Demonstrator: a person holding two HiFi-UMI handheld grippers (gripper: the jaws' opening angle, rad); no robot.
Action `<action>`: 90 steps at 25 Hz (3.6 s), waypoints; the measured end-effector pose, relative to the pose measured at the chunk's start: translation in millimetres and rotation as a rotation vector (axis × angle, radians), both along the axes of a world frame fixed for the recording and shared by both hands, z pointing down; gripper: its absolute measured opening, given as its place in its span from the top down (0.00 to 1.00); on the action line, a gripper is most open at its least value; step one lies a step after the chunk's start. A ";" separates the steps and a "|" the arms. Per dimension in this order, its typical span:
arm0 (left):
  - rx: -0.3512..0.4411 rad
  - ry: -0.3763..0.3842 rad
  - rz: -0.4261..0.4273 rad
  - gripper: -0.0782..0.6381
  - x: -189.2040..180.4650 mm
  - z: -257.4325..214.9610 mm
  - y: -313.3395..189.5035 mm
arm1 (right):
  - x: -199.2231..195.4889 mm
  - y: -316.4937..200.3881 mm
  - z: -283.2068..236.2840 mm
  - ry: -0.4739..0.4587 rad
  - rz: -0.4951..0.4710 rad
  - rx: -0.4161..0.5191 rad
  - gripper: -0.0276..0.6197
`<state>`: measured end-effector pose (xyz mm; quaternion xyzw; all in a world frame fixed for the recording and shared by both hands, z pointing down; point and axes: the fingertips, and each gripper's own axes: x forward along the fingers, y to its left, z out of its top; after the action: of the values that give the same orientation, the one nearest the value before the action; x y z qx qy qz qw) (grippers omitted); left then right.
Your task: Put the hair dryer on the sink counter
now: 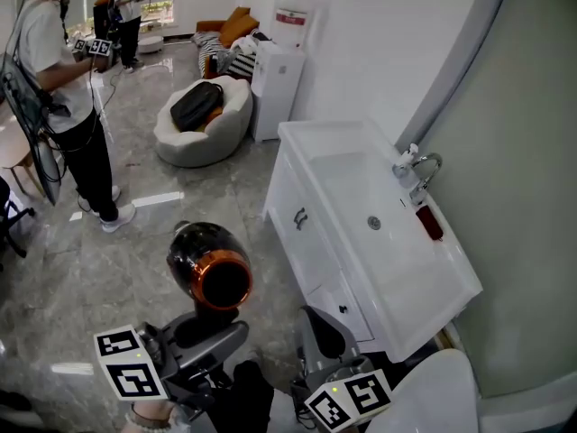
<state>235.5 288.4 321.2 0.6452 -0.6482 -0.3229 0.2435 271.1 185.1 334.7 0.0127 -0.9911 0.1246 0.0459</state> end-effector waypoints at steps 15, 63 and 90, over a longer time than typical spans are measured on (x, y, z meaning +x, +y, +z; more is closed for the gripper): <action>0.000 0.003 -0.054 0.66 -52.4 -10.5 -68.8 | -61.0 -75.1 -5.5 0.017 -0.061 -0.001 0.96; 0.001 -0.035 0.017 0.66 -172.2 -7.6 -163.6 | -155.9 -178.2 4.4 0.001 0.046 -0.021 0.96; 0.020 -0.017 0.250 0.66 -343.6 -10.5 -121.3 | -298.9 -124.2 -15.7 0.011 0.298 0.025 0.96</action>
<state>-108.1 167.1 310.7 0.7259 -0.5616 -0.2913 0.2699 -27.8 60.9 319.0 0.1607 -0.9794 0.1176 0.0324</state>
